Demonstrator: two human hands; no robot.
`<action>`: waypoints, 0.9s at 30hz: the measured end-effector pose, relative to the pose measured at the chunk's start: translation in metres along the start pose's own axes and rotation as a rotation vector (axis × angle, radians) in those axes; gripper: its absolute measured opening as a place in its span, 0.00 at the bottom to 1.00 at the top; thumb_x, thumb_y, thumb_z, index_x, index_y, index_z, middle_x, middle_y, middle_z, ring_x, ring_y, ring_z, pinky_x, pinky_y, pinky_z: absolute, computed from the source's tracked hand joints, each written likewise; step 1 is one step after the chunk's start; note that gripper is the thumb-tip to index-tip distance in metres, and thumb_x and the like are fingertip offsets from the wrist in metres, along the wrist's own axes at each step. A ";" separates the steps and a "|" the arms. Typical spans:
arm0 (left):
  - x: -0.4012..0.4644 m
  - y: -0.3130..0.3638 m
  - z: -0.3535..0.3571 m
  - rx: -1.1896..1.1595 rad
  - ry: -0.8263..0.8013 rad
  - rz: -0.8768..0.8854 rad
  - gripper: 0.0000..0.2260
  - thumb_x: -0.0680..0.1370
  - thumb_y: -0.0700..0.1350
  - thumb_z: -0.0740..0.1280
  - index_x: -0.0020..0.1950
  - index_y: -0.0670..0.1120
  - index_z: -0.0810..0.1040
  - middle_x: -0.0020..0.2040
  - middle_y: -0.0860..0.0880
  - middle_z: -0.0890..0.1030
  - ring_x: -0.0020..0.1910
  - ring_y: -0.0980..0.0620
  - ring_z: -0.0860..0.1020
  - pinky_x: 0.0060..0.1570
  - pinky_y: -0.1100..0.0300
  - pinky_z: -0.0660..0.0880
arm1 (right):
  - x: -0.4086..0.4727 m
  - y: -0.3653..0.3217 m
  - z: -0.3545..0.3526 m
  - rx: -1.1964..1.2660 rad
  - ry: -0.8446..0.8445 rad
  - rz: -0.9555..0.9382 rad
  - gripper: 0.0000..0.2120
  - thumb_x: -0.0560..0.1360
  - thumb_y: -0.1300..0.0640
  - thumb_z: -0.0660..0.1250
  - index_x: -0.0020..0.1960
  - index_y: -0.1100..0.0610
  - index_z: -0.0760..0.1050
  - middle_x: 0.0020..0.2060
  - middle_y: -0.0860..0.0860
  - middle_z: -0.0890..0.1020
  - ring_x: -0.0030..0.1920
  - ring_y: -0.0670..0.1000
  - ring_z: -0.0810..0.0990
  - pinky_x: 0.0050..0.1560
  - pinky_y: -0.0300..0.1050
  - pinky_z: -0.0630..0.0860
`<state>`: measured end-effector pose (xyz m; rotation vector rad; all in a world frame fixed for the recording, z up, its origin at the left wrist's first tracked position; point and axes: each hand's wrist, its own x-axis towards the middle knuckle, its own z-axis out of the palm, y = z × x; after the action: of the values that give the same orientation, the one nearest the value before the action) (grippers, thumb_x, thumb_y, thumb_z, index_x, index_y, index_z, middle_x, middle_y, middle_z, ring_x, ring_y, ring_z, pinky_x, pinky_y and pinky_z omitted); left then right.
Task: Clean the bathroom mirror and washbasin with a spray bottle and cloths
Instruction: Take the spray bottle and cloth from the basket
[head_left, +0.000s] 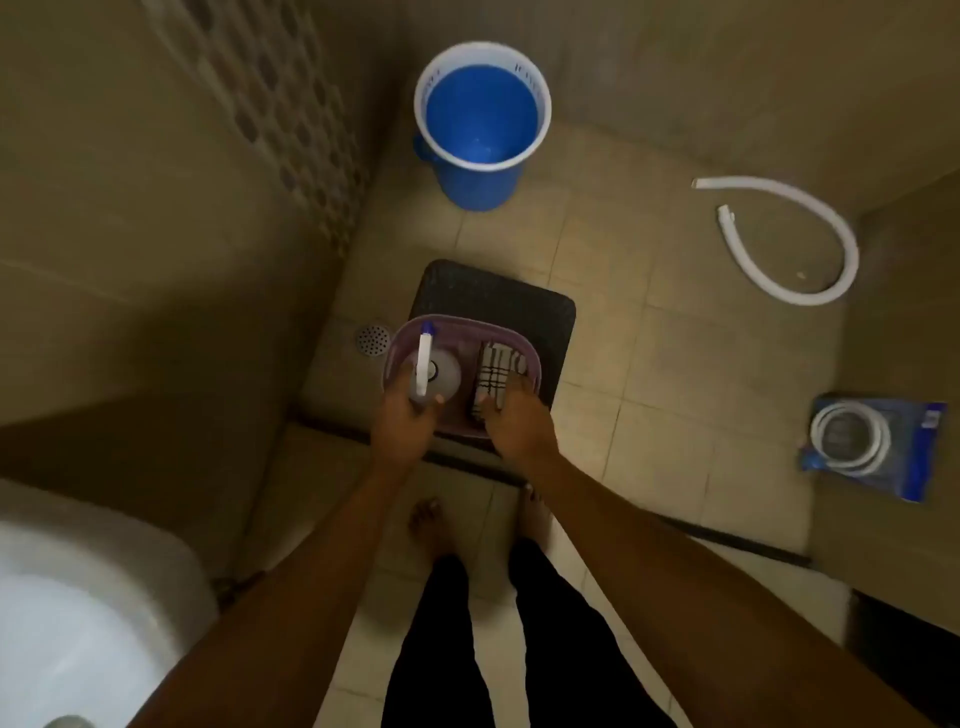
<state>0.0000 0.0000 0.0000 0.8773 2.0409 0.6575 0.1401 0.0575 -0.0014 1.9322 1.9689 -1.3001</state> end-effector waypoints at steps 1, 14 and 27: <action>0.006 -0.002 0.003 -0.025 0.001 -0.021 0.25 0.77 0.44 0.69 0.73 0.42 0.68 0.66 0.42 0.77 0.66 0.44 0.74 0.65 0.52 0.71 | 0.011 0.000 0.004 0.021 0.000 0.048 0.31 0.82 0.47 0.61 0.79 0.59 0.56 0.71 0.59 0.71 0.66 0.60 0.75 0.65 0.55 0.75; 0.047 -0.019 0.025 -0.013 0.094 -0.019 0.22 0.74 0.44 0.74 0.65 0.40 0.75 0.57 0.43 0.81 0.51 0.55 0.75 0.45 0.81 0.67 | 0.064 0.005 0.051 -0.002 0.055 0.317 0.39 0.77 0.48 0.68 0.79 0.61 0.52 0.73 0.61 0.67 0.70 0.62 0.70 0.68 0.58 0.72; 0.044 -0.026 0.028 -0.013 0.121 0.044 0.17 0.75 0.46 0.73 0.61 0.40 0.77 0.51 0.43 0.83 0.48 0.53 0.78 0.47 0.63 0.72 | 0.074 0.003 0.064 -0.085 0.114 0.362 0.40 0.76 0.53 0.71 0.78 0.61 0.51 0.72 0.62 0.67 0.70 0.63 0.70 0.67 0.57 0.73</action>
<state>-0.0051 0.0216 -0.0541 0.8965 2.1273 0.7633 0.0979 0.0751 -0.0878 2.2287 1.5838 -1.0174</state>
